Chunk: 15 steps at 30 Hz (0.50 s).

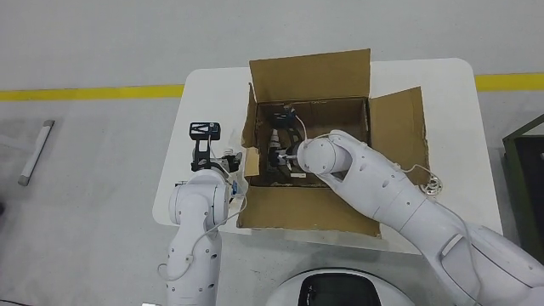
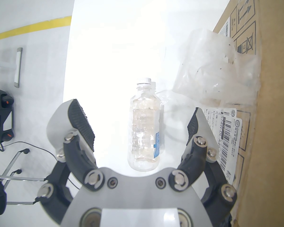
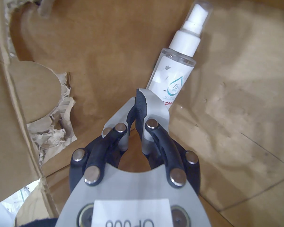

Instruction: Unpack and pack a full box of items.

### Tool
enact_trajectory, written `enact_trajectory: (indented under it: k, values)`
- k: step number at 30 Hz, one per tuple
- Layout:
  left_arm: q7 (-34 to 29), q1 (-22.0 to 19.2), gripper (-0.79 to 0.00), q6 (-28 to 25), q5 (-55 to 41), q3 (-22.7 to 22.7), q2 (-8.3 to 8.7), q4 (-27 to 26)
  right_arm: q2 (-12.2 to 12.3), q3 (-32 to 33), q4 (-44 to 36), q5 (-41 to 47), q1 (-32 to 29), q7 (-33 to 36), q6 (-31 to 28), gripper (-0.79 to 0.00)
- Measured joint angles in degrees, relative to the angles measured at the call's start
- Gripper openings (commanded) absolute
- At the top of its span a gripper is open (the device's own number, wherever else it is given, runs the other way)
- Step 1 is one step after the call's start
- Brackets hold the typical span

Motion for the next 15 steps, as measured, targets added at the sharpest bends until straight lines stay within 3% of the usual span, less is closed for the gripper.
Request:
enact_trajectory:
  k: [7,15]
  values:
    - [0.0,0.0,0.0,0.0,0.0,0.0,0.0,0.0,-0.33,1.41,0.57,0.59,-0.83,-1.41,-1.29,-0.785]
    - [0.0,0.0,0.0,0.0,0.0,0.0,0.0,0.0,-1.47,0.14,3.5,-1.3,0.99,2.49,0.93,-0.785]
